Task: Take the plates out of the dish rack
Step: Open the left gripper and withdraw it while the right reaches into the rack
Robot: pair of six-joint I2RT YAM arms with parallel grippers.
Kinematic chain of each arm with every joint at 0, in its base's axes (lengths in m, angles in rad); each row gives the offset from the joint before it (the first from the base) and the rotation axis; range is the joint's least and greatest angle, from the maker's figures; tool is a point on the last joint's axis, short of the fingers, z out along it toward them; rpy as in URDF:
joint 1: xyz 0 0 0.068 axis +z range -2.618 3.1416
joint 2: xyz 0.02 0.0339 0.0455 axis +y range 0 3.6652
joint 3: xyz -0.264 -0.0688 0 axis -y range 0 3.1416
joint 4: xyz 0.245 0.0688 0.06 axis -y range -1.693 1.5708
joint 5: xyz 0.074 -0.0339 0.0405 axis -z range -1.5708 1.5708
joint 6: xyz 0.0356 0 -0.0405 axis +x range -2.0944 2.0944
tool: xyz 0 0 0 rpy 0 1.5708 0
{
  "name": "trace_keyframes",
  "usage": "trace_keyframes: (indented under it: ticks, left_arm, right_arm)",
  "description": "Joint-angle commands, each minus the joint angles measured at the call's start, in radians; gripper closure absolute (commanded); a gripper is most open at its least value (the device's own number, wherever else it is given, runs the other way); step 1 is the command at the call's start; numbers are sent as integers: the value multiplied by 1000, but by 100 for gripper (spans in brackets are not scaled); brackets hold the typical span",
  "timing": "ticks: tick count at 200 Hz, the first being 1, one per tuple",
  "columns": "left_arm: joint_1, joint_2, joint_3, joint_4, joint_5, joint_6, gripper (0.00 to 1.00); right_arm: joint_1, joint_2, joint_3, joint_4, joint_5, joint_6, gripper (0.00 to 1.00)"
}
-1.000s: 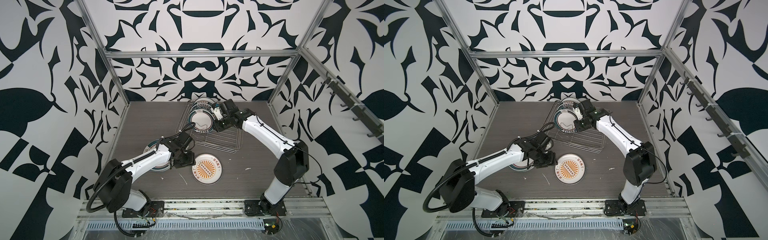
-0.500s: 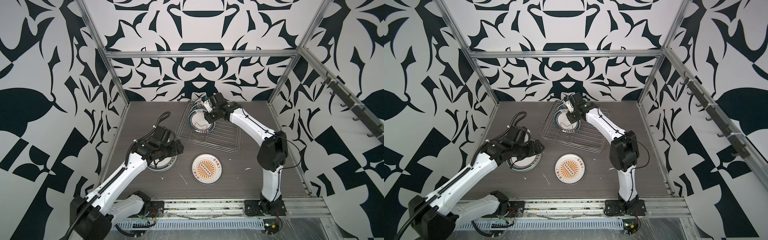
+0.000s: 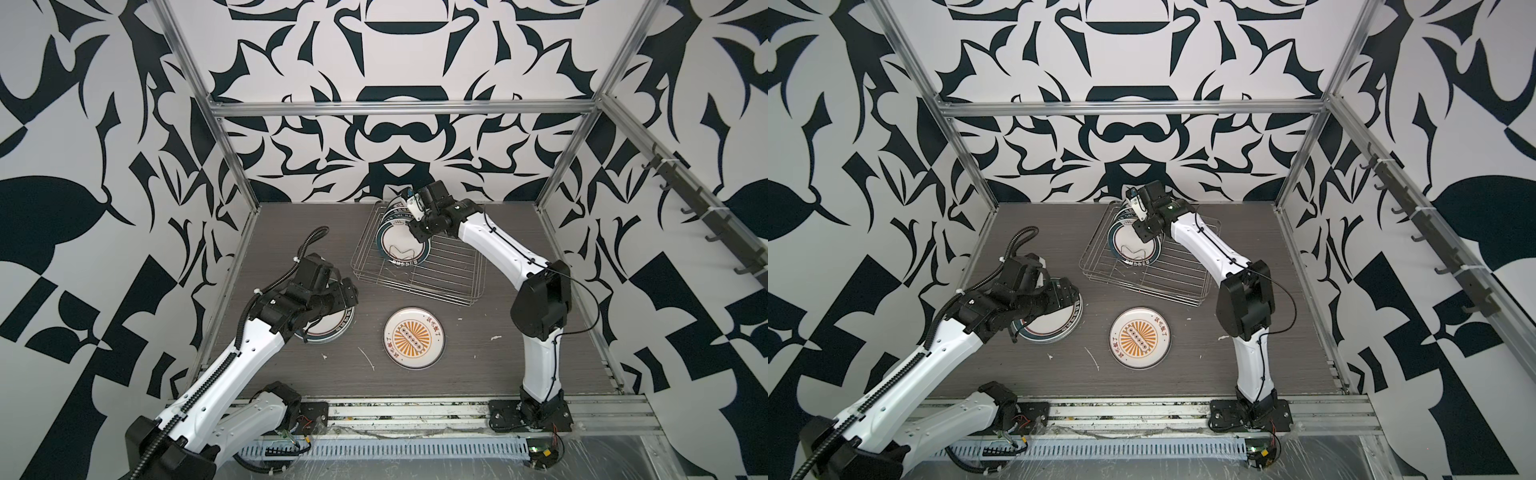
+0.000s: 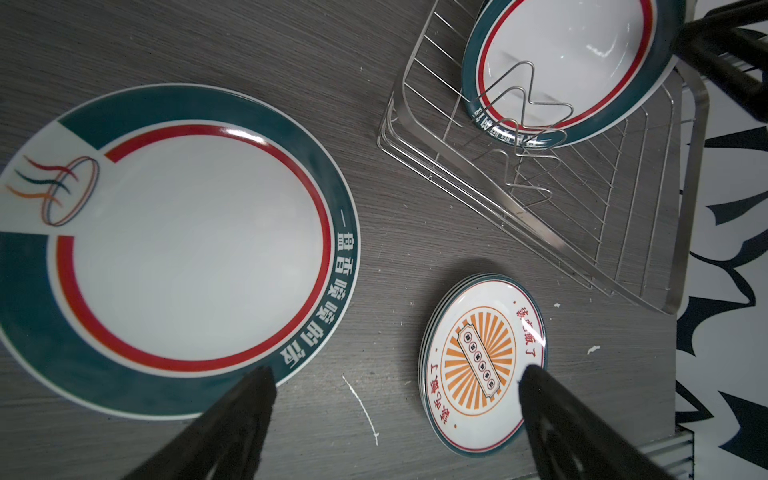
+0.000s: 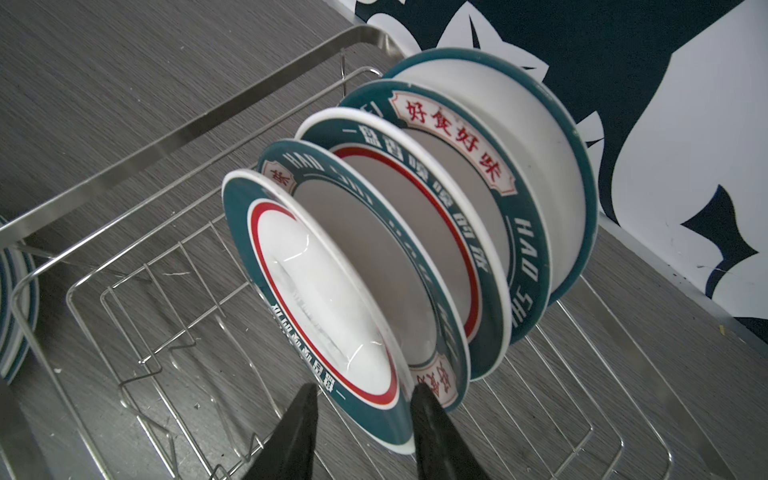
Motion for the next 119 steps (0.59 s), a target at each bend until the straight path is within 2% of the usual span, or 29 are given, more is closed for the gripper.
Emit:
trace_keyframes:
  ticks: [1, 74, 106, 119]
  left_arm:
    - [4, 4, -26, 14, -17, -29, 4]
    - [4, -46, -88, 93, -10, -85, 0]
    - [4, -49, -87, 97, -30, -104, 0]
    - [4, -58, -91, 99, -48, -126, 1]
  right_arm:
    - [-19, -1, 46, 23, -10, -14, 58]
    - [-43, 60, 58, 36, -99, -26, 61]
    - [-46, 67, 26, 54, -168, -26, 67]
    - [-46, 72, 19, 57, -181, -29, 74]
